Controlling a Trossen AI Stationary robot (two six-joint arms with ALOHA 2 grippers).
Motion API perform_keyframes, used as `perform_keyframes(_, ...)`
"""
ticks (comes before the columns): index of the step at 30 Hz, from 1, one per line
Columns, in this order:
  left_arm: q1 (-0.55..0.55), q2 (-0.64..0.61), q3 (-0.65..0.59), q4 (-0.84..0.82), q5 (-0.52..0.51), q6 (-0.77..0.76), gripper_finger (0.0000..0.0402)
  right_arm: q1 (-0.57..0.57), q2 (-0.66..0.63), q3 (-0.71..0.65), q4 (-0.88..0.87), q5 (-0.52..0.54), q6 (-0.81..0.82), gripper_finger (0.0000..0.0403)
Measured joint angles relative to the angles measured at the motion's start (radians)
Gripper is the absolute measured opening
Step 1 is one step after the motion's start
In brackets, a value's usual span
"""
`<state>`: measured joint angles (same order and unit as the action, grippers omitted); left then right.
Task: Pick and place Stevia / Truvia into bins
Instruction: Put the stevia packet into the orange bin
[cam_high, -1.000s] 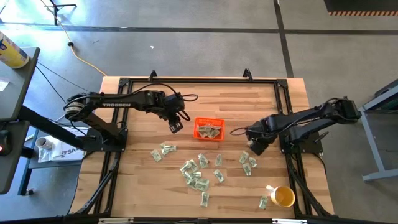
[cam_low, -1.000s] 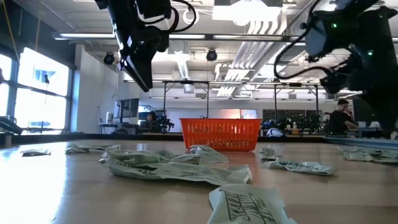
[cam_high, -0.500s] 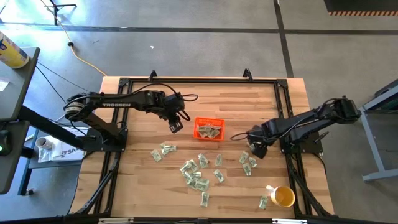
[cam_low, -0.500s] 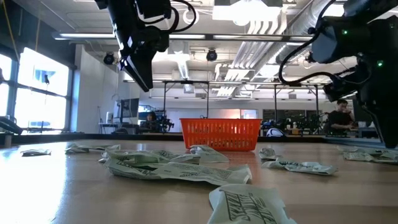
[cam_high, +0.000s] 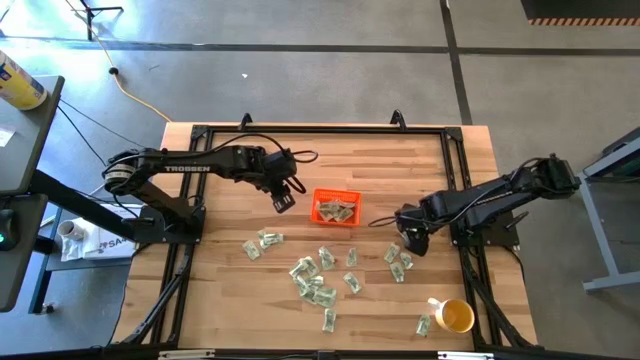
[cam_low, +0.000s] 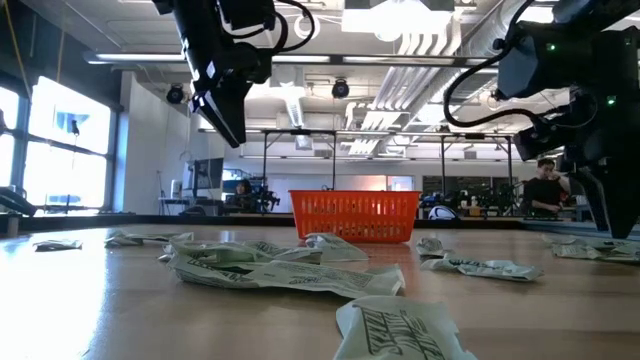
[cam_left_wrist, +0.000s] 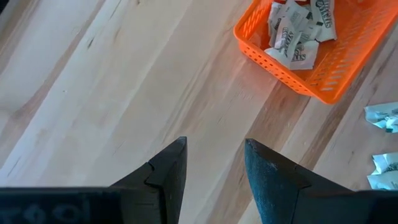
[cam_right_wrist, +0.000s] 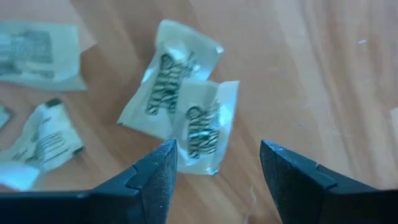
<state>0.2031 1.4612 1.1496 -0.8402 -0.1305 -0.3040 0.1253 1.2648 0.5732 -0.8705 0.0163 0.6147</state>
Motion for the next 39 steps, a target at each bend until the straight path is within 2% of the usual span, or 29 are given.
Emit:
perform_keyframes(5,0.0,0.0,0.0,0.0,-0.019,0.0,0.0193,0.075,0.0,0.0,0.008,-0.002,-0.001,0.0234)
perform_keyframes(9,0.0,0.0,0.0,0.0,-0.023,0.0,0.0193,0.147,0.0,0.0,0.016,0.063,0.033,0.024)
perform_keyframes(19,0.0,0.0,0.0,0.003,-0.046,0.011,0.0193,0.203,0.0,-0.014,0.023,0.169,0.149,0.0237)
perform_keyframes(24,0.0,0.0,0.0,0.002,-0.048,0.01,0.0193,0.202,-0.003,-0.075,0.032,0.12,0.248,0.0237)
perform_keyframes(28,0.0,0.0,0.0,0.0,-0.048,0.007,0.0193,0.202,-0.003,-0.082,0.042,0.106,0.219,0.0232)
perform_keyframes(33,0.0,0.0,0.0,0.002,-0.048,0.007,0.0193,0.182,-0.003,-0.093,0.077,0.078,0.171,0.0195)
perform_keyframes(39,0.0,0.0,0.0,0.001,-0.047,0.007,0.0193,0.135,-0.004,-0.114,0.114,0.015,0.17,0.0091)
